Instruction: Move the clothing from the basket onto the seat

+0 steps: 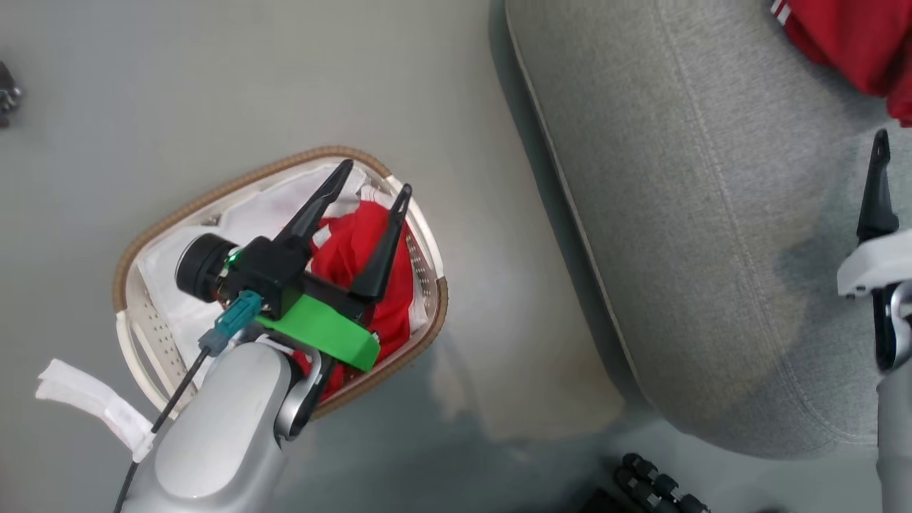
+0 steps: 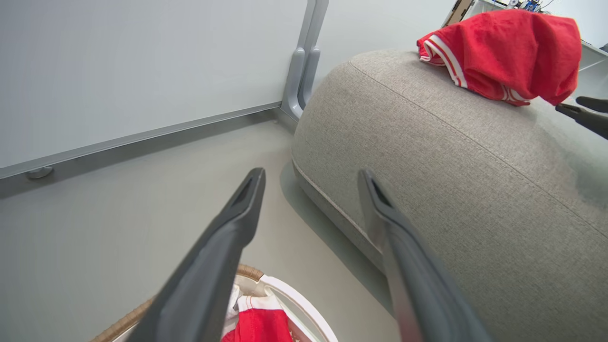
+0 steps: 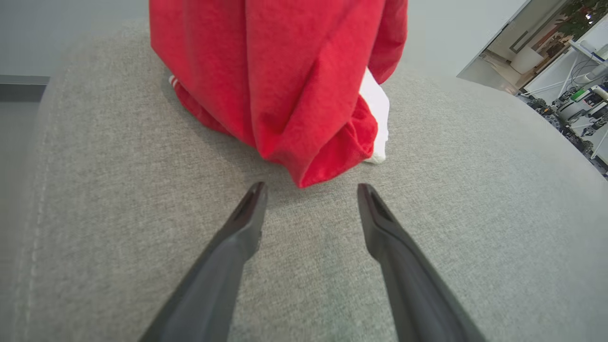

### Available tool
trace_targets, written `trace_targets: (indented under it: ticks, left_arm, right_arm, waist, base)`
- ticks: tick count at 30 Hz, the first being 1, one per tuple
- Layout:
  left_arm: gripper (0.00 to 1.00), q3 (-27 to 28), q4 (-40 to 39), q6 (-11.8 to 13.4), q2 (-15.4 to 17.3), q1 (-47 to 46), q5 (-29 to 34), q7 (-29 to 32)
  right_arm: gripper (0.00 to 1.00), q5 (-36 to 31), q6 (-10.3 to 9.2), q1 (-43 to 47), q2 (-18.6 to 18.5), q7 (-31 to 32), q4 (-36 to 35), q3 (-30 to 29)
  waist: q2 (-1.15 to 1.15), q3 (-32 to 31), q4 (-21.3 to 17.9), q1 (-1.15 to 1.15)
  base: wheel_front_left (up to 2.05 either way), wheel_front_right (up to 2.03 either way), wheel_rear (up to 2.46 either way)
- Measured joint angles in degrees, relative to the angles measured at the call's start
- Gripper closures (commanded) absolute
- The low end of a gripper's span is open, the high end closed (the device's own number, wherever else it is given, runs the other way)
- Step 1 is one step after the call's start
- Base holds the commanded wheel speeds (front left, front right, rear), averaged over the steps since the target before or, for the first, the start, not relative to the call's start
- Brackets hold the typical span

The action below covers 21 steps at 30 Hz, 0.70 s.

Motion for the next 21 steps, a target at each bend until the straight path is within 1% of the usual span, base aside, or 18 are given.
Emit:
trace_targets:
  ticks: [3, 7, 11, 15, 17, 21]
  left_arm:
    - [0.00, 2.1, 0.5, 0.0, -0.8, 1.5, 0.2, 0.0]
    - [0.00, 5.3, 1.3, 0.0, -2.7, 3.9, 1.2, 0.0]
    - [0.00, 7.8, 2.1, 0.0, -4.3, 6.5, 2.3, 0.0]
    - [0.00, 11.2, 3.3, 0.0, -6.0, 9.0, 2.5, 0.0]
    - [0.00, 12.6, 4.3, 0.0, -6.5, 10.0, 2.4, 0.0]
    - [0.00, 15.4, 6.1, 0.0, -7.1, 11.6, 3.1, 0.0]
  right_arm:
    - [0.00, 0.8, 0.00, 2.7, 1.1, 0.0, -2.7, -0.2]
    - [0.00, 1.7, -0.01, 5.9, 1.6, 0.0, -7.9, 0.8]
    - [0.00, 3.6, -0.01, 8.2, 2.5, 0.0, -11.3, 3.3]
    - [0.00, 5.4, -0.01, 8.8, 3.6, 0.0, -12.4, 6.2]
    - [0.00, 6.5, -0.01, 8.8, 4.0, 0.0, -12.3, 7.1]
    - [0.00, 6.6, -0.01, 8.8, 4.5, 0.0, -10.9, 10.6]
  waist:
    - [0.00, -2.3, 0.2, 0.00]
    - [0.00, -5.5, 0.7, 0.00]
    - [0.00, -8.7, 1.6, -0.01]
    - [0.00, -11.9, 3.1, -0.01]
    - [0.00, -13.3, 3.9, -0.01]
    - [0.00, -15.9, 6.2, -0.01]
  base:
    - [0.00, 0.00, 0.00]
    - [0.00, 0.00, 0.00]
    - [0.00, 0.00, 0.00]
    - [0.00, 0.00, 0.00]
    - [0.00, 0.00, 0.00]
    - [0.00, 0.00, 0.00]
